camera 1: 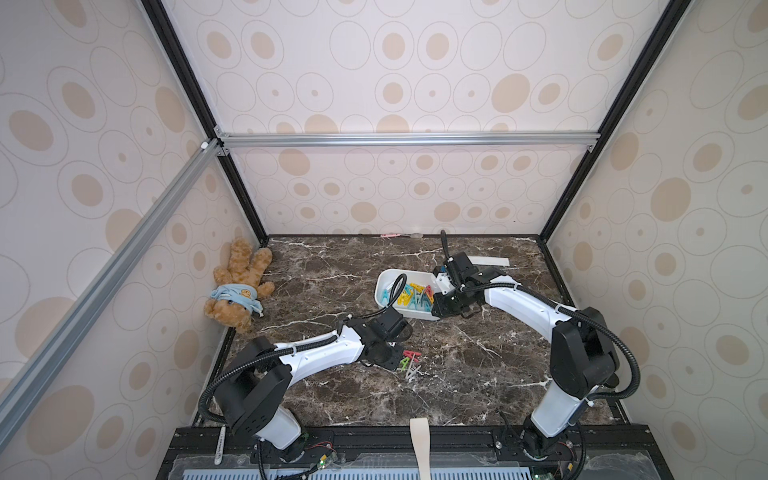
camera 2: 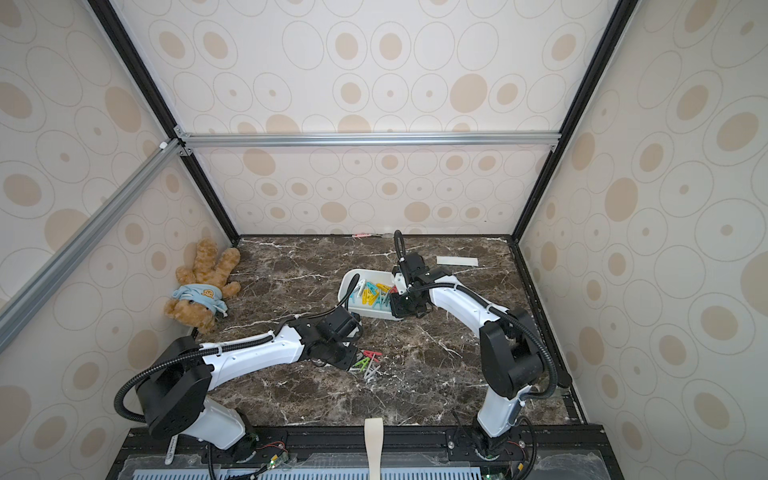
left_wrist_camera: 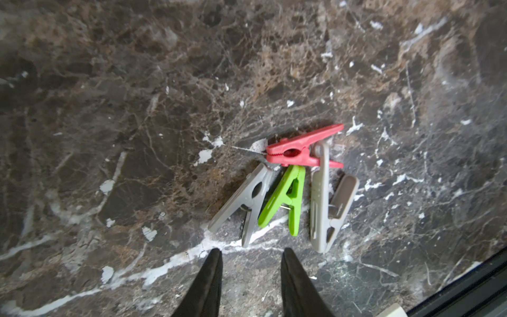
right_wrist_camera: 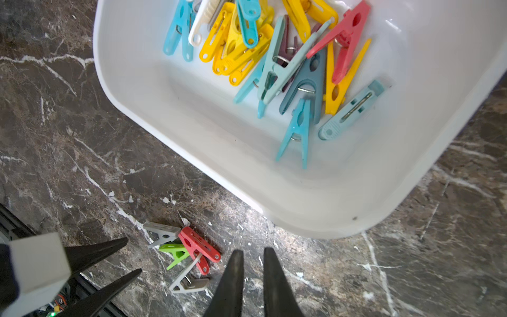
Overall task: Put the clothespins into the storage box
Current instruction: Pick up the clothespin from the center of the board.
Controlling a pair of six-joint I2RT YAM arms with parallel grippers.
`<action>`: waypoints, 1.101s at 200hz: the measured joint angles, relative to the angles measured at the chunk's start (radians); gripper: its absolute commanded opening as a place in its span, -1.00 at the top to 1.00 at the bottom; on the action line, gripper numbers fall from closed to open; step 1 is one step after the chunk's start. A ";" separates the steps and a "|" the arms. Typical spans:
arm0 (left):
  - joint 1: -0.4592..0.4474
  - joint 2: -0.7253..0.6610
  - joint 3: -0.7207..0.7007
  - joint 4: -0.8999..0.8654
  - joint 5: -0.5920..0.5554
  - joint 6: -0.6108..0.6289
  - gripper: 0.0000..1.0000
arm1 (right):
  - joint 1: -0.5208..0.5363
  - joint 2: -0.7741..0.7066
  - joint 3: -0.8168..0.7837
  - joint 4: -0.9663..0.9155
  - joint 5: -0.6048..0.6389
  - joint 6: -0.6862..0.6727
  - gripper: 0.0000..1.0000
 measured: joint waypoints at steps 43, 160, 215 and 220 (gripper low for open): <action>-0.003 0.042 -0.010 0.008 0.000 0.000 0.38 | 0.001 0.000 0.000 0.009 -0.006 0.008 0.77; -0.004 0.120 0.009 0.044 -0.045 0.008 0.74 | 0.001 0.000 0.000 0.010 -0.005 0.008 0.79; -0.004 0.117 0.010 0.041 -0.067 0.008 0.90 | 0.001 0.000 0.000 0.008 -0.006 0.008 0.78; -0.004 0.115 0.010 0.040 -0.071 0.008 0.92 | 0.002 0.000 0.000 0.008 -0.006 0.008 0.78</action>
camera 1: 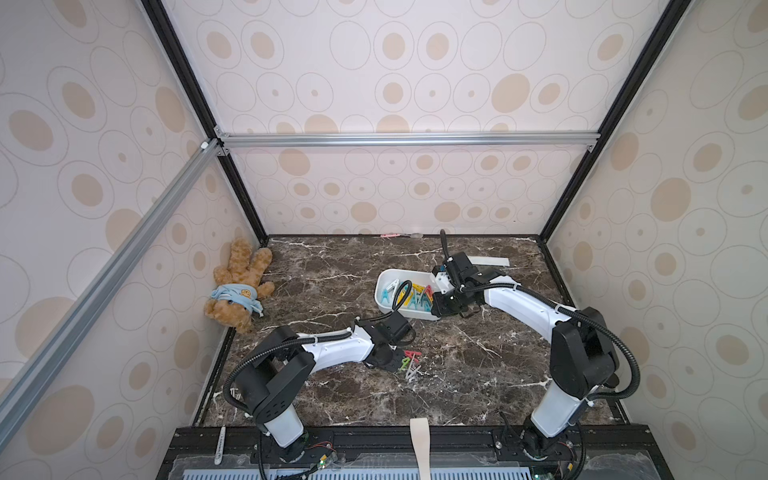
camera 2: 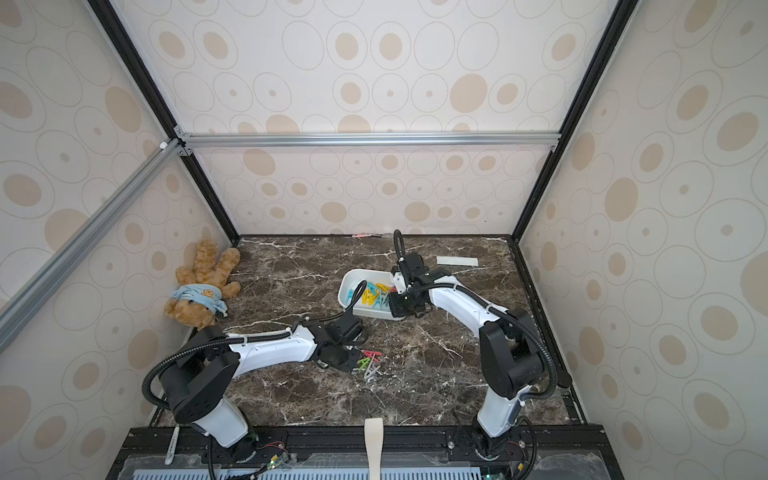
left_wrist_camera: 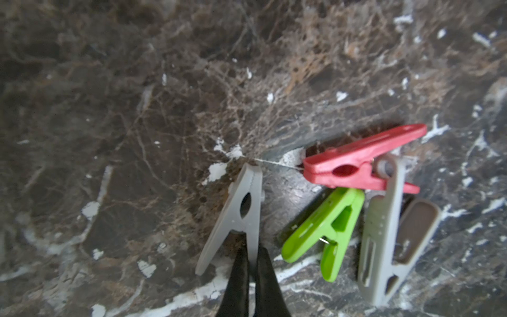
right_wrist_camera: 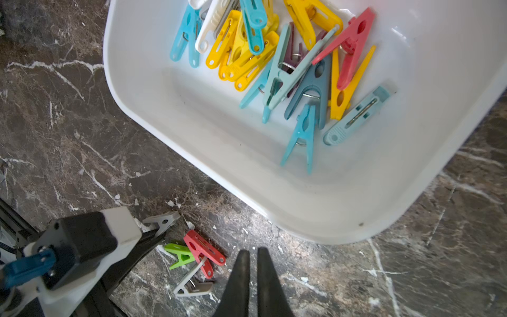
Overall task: Put the clothespins into the storage box
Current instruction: Pick up the clothespin from the center of the board, then place the clothespin in the storage box.
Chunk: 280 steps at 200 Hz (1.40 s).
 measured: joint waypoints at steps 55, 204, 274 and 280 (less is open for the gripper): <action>0.016 -0.092 -0.003 -0.014 -0.004 0.000 0.94 | 0.008 -0.029 -0.005 -0.017 0.000 0.001 0.78; 0.220 0.121 0.394 0.089 0.227 0.004 0.95 | 0.185 -0.259 -0.237 -0.024 0.050 0.181 0.58; 0.248 0.362 0.639 0.080 0.235 0.019 0.94 | 0.183 -0.322 -0.277 -0.025 0.098 0.214 0.54; 0.249 0.377 0.661 0.079 0.237 0.021 0.95 | 0.183 -0.322 -0.277 -0.024 0.098 0.214 0.54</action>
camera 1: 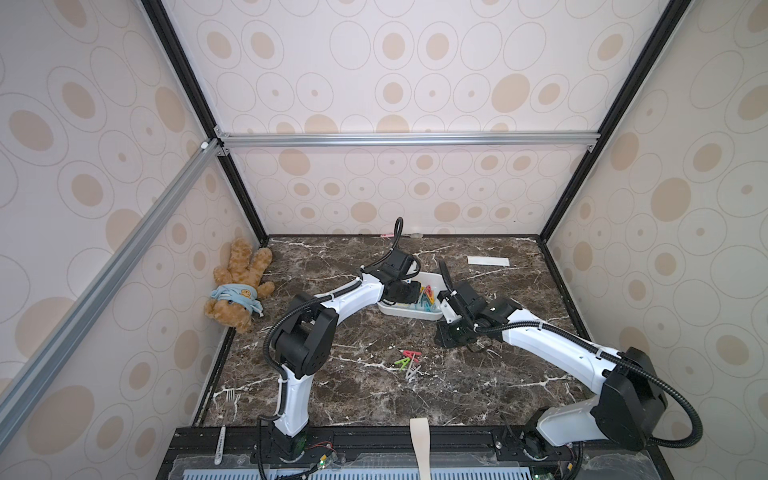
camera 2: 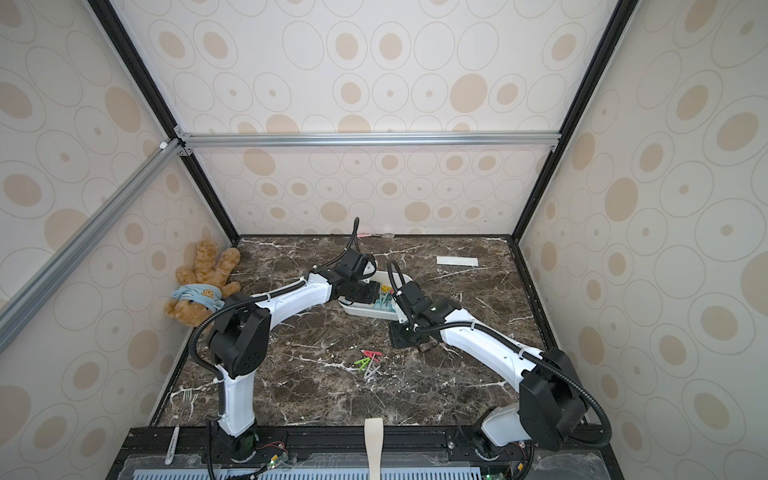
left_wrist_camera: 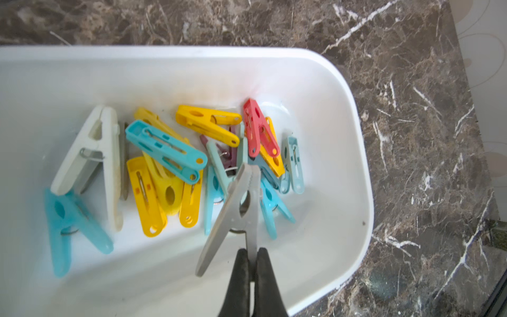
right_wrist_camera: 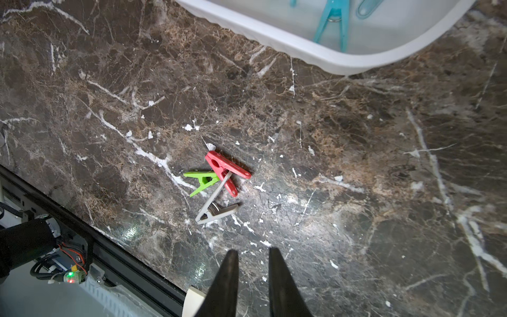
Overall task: Put the clothespins into the storage box
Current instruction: Place the clothespin in the storage box.
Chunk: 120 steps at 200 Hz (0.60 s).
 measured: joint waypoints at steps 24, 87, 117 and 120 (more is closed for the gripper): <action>0.005 0.061 0.082 -0.008 0.007 0.008 0.93 | 0.000 0.000 -0.001 0.003 -0.001 0.000 0.54; 0.007 0.171 0.172 -0.036 0.021 0.011 0.92 | 0.000 -0.003 -0.010 0.023 -0.004 0.019 0.48; 0.009 0.199 0.189 -0.042 0.023 0.011 0.90 | 0.000 -0.022 -0.033 0.021 -0.003 0.027 0.47; 0.009 0.202 0.191 -0.042 0.023 0.011 0.89 | 0.000 -0.024 -0.034 0.021 -0.003 0.028 0.47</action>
